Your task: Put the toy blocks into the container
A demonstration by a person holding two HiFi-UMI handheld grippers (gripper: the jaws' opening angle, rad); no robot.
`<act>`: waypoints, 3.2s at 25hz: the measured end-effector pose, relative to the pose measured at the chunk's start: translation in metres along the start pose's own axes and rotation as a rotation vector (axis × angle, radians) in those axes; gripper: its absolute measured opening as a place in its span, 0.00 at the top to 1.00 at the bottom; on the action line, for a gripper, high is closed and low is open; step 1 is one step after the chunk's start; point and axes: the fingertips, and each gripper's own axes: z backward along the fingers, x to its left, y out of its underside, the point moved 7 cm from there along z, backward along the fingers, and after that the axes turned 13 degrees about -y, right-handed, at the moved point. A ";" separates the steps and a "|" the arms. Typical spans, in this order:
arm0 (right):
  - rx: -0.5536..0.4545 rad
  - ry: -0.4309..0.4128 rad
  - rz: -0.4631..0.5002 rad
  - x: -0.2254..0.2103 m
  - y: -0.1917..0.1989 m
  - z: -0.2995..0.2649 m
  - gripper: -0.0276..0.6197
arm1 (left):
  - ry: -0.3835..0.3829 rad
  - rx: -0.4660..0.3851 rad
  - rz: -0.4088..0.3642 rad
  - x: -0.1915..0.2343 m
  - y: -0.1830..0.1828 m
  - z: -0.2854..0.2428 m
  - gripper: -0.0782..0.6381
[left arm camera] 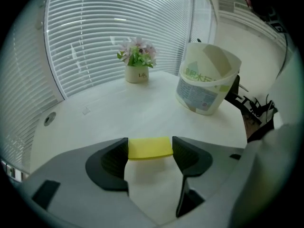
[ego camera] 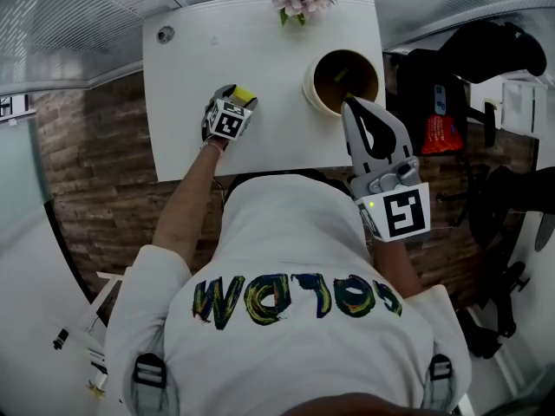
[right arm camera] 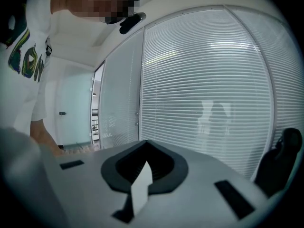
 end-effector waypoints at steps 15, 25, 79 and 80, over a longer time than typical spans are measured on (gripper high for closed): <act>-0.007 0.004 0.038 0.004 -0.007 0.010 0.95 | -0.085 -0.228 0.125 0.005 -0.049 0.093 0.48; -0.010 0.002 0.040 0.006 -0.006 0.014 0.95 | -0.137 -0.455 0.224 0.005 -0.102 0.192 0.48; 0.021 0.223 -0.026 -0.043 0.024 0.103 0.95 | 0.171 -0.539 -0.023 -0.148 -0.236 0.149 0.48; 0.021 0.223 -0.026 -0.044 0.024 0.103 0.95 | 0.172 -0.520 -0.039 -0.151 -0.234 0.138 0.48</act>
